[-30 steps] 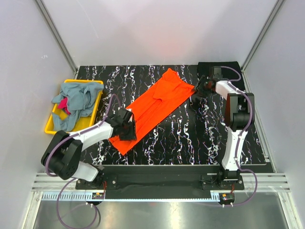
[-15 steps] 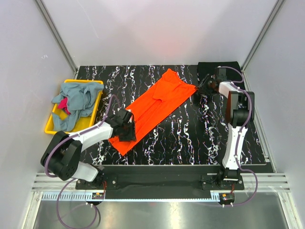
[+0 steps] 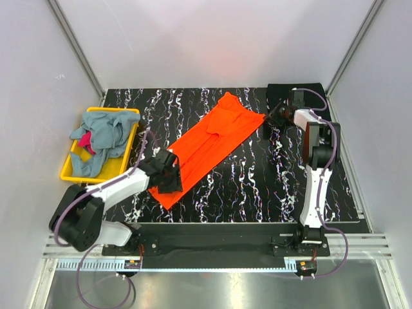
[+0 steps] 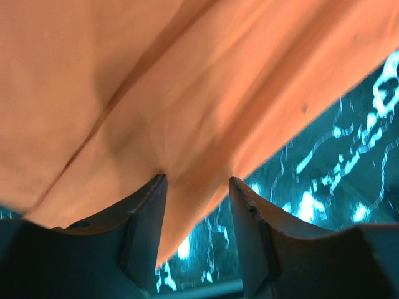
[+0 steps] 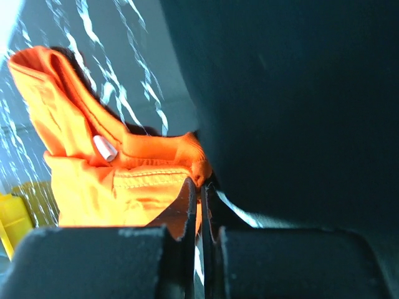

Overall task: Fold and stack the t-shirts
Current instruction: Fold the tshirt

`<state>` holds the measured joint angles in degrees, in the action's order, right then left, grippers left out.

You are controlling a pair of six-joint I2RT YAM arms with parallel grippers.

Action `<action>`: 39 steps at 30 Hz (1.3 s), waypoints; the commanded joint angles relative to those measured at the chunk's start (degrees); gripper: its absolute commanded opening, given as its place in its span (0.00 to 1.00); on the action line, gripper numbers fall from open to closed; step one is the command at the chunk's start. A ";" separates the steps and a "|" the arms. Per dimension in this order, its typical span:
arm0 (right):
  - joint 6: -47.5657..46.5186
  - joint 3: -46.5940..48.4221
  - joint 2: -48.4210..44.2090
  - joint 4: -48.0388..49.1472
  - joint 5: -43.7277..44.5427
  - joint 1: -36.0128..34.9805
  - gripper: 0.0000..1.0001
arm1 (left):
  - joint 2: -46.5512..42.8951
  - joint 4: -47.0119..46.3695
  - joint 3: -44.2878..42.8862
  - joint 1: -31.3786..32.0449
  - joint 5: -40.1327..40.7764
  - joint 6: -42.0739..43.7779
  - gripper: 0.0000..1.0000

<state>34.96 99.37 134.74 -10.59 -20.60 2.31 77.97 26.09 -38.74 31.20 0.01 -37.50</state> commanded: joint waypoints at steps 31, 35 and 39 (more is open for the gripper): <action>7.75 -21.00 -32.74 -7.18 8.49 -8.44 0.68 | -7.83 12.69 -28.60 -19.69 -7.75 20.27 0.59; 14.15 -33.78 -40.95 -0.94 8.30 -16.88 0.69 | -8.97 11.09 -25.95 -20.57 -9.59 20.36 0.59; 21.28 -41.62 -44.56 1.27 9.25 -27.58 0.67 | -11.17 10.04 -24.19 -20.57 -8.63 19.92 0.59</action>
<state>48.88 61.78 91.94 -12.53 -12.97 -20.82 70.28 40.36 -63.40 10.94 -7.57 -18.13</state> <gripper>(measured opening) 0.680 0.591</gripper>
